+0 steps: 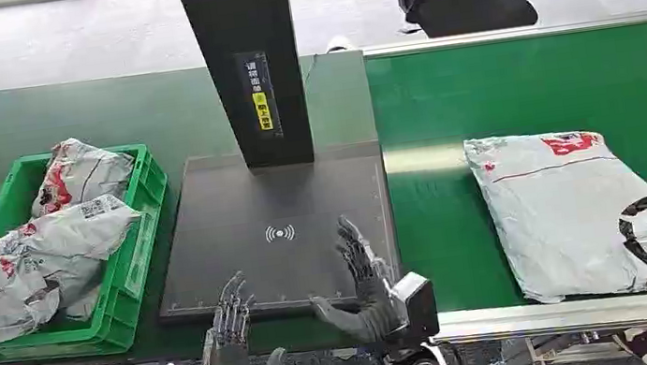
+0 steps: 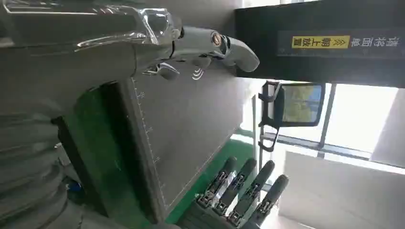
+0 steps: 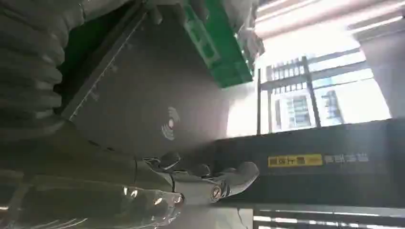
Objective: Moved the parcel from conveyor to table for the left to box.
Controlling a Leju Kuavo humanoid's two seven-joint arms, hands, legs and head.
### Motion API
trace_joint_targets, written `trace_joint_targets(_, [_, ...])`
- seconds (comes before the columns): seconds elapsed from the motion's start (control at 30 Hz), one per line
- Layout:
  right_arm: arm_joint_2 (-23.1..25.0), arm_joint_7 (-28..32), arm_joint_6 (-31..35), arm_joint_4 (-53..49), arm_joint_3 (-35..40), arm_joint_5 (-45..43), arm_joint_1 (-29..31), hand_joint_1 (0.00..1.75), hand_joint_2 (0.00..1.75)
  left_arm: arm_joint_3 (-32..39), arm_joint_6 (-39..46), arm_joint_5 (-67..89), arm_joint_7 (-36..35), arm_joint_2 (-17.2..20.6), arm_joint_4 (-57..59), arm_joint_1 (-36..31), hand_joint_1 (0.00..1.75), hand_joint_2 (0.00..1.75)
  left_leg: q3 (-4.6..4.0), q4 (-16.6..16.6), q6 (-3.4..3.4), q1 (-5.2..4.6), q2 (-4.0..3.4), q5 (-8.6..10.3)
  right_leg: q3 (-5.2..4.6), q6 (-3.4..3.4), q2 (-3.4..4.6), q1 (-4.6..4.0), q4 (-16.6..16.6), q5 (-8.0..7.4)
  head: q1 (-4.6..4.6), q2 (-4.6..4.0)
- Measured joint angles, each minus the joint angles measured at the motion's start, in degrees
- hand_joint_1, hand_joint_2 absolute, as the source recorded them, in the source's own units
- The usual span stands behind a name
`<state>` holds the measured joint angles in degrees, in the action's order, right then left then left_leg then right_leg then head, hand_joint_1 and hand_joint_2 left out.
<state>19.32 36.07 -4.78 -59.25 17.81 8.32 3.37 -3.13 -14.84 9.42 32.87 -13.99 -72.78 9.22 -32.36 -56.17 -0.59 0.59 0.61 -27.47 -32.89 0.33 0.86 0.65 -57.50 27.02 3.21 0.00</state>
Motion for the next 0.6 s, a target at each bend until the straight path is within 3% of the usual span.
trace_joint_targets(0.07, [-0.2, -2.9, 11.9, -1.0, 0.0, 10.0, -0.3, 0.00, 1.75, 0.0, -0.1, 0.0, -0.1, 0.0, -0.1, 0.4, 0.00, 1.75, 0.00, 0.0, 0.00, 0.00, 0.00, 0.00, 0.00, 0.00, 0.00, 0.00, 0.0, 0.00, 0.00, 0.00])
trace_joint_targets(0.1, [-0.4, -7.5, 20.5, -2.3, -0.1, 19.6, -0.5, 0.00, 1.75, 0.0, -0.2, 0.1, -0.4, -0.1, -0.4, 0.7, 0.00, 1.75, -0.01, 0.0, 0.00, 0.00, 0.00, 0.00, -0.01, 0.00, 0.00, 0.00, 0.0, 0.00, 0.00, 0.00])
trace_joint_targets(0.17, [-1.7, -21.1, 28.8, -4.8, -0.3, 39.0, -0.6, 0.00, 1.75, 0.0, -1.1, 0.1, -1.2, -0.2, -1.1, 1.0, 0.00, 1.75, 0.00, 0.0, 0.00, -0.01, -0.01, 0.00, 0.00, 0.00, 0.00, 0.01, 0.0, 0.00, 0.00, 0.00])
trace_joint_targets(0.23, [-2.8, -27.8, 27.5, -6.1, -1.3, 48.9, -0.6, 0.00, 1.75, 0.1, -1.8, 0.1, -1.4, -0.2, -1.2, 1.0, 0.00, 1.75, 0.02, 0.0, 0.01, -0.01, -0.01, 0.00, 0.02, 0.01, 0.00, 0.01, 0.0, 0.00, 0.00, 0.00])
trace_joint_targets(0.6, [-12.2, -46.3, 25.0, -3.1, -9.3, 65.5, 3.1, 0.00, 1.75, 1.5, -3.2, -0.4, -2.2, -0.7, -3.3, 1.7, 0.00, 1.75, 0.01, 0.0, 0.01, -0.03, 0.02, 0.00, 0.03, 0.03, -0.01, 0.04, 0.0, -0.03, 0.00, 0.00])
